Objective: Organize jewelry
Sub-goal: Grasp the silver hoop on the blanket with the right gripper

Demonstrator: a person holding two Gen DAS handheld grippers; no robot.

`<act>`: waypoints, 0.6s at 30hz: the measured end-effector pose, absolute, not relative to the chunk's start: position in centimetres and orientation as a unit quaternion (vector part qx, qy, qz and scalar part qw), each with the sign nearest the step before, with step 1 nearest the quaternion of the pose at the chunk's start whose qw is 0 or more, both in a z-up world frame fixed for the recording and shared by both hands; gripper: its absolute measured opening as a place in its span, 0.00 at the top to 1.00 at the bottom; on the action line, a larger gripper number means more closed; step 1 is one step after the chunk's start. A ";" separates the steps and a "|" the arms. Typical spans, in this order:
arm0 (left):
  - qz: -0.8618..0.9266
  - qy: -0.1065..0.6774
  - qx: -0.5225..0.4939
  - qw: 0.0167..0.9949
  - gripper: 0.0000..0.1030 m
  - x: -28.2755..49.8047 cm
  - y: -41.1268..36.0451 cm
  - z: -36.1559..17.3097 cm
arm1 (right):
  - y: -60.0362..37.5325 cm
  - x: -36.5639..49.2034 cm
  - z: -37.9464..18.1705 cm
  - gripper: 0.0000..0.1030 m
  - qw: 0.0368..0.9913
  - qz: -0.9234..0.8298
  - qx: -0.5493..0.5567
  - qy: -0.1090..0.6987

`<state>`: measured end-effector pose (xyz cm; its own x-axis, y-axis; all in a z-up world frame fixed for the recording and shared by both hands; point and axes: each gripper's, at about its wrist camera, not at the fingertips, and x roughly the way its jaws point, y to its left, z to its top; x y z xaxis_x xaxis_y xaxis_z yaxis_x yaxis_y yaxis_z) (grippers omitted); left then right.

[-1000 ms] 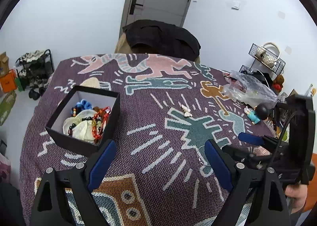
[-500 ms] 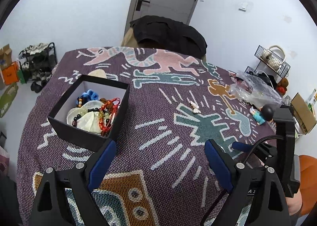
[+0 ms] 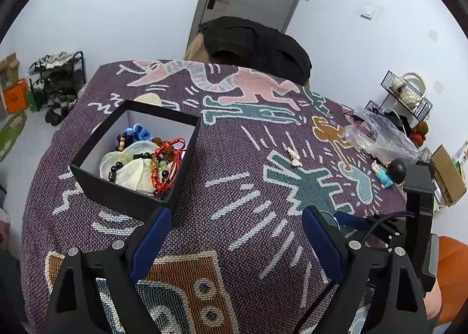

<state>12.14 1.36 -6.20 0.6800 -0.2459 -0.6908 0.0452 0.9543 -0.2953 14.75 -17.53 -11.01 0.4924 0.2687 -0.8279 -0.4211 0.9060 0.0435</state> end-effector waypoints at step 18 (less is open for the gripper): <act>-0.115 0.427 -0.079 0.893 0.25 17.4 -4.6 -5.1 | -26.4 15.6 -8.0 0.50 0.896 0.169 0.056 0.407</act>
